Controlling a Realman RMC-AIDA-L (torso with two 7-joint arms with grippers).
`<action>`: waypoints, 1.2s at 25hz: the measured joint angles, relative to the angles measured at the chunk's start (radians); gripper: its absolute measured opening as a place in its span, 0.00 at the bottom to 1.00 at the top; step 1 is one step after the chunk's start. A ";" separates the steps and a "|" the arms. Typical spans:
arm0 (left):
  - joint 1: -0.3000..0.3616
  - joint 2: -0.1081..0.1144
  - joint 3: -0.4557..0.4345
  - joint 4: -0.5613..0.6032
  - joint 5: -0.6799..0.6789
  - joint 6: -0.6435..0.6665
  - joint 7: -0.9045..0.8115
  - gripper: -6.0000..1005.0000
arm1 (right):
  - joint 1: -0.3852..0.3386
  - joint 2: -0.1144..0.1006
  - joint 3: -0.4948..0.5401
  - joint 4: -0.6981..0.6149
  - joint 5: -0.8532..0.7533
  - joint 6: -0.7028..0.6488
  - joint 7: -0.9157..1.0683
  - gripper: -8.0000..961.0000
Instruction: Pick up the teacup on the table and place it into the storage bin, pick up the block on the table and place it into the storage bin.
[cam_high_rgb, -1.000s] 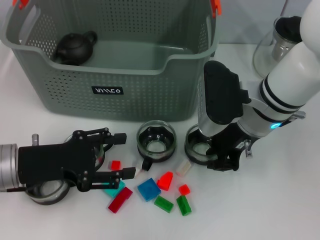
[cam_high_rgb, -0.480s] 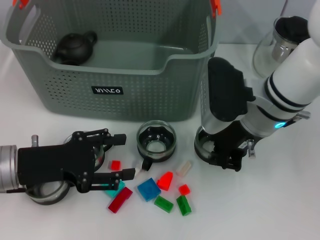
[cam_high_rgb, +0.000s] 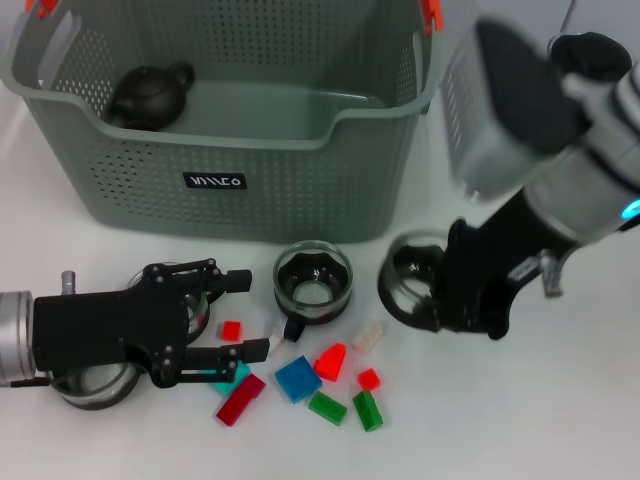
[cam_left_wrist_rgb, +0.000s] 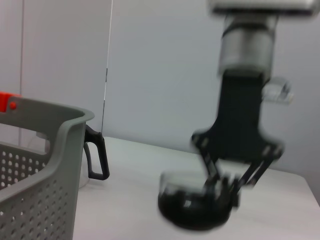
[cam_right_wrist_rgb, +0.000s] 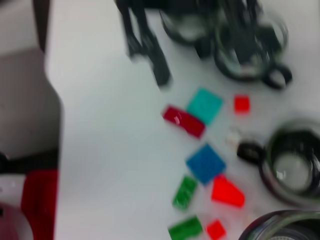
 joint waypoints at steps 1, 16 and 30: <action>0.000 0.000 0.000 0.001 0.000 0.001 0.000 0.80 | 0.004 0.000 0.022 -0.046 0.018 -0.040 0.023 0.06; -0.017 0.003 0.000 0.001 -0.003 0.011 -0.002 0.79 | 0.248 -0.003 0.330 -0.150 0.037 0.119 0.032 0.06; -0.007 -0.003 -0.036 -0.030 -0.013 0.003 -0.003 0.79 | 0.377 -0.027 0.323 0.458 -0.015 0.618 -0.198 0.06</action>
